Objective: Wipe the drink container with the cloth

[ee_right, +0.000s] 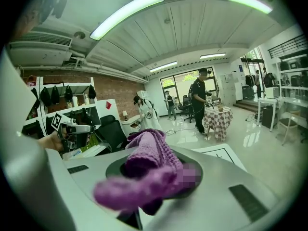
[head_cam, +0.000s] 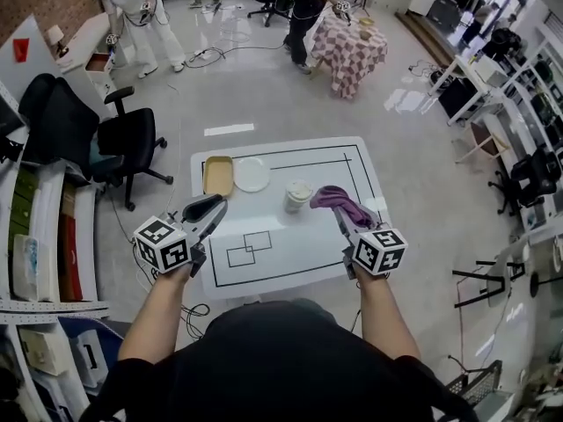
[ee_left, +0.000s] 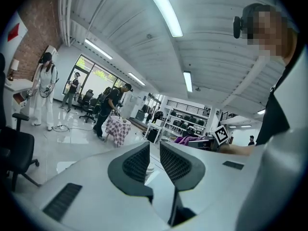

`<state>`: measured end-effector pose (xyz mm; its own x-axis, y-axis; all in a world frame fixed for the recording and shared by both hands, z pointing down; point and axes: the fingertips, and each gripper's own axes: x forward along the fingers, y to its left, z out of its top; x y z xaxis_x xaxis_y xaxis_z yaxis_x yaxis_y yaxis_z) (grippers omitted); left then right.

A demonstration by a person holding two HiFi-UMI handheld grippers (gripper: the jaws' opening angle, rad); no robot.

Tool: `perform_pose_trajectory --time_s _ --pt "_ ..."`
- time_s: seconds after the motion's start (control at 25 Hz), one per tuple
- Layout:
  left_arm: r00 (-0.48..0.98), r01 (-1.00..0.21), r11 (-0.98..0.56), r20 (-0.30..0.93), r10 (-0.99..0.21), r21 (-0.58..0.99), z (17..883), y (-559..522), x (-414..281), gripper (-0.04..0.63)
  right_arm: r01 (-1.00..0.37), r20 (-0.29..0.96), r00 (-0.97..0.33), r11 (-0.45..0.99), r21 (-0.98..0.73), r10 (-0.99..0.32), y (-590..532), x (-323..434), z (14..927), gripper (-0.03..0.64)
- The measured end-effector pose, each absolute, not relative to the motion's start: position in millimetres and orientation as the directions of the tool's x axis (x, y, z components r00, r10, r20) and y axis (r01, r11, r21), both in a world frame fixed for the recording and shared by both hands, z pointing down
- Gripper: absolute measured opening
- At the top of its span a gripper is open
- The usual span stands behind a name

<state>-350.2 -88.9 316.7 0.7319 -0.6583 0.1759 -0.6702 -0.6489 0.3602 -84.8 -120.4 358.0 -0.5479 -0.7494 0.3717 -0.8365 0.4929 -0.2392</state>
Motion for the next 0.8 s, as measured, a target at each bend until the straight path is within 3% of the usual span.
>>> perform_pose_trajectory --time_s 0.8 --pt "0.722 -0.689 -0.682 0.299 -0.624 0.244 379 -204 -262 0.092 -0.804 0.402 -0.594 0.503 -0.316 -0.697 -251 -24 418 0.078"
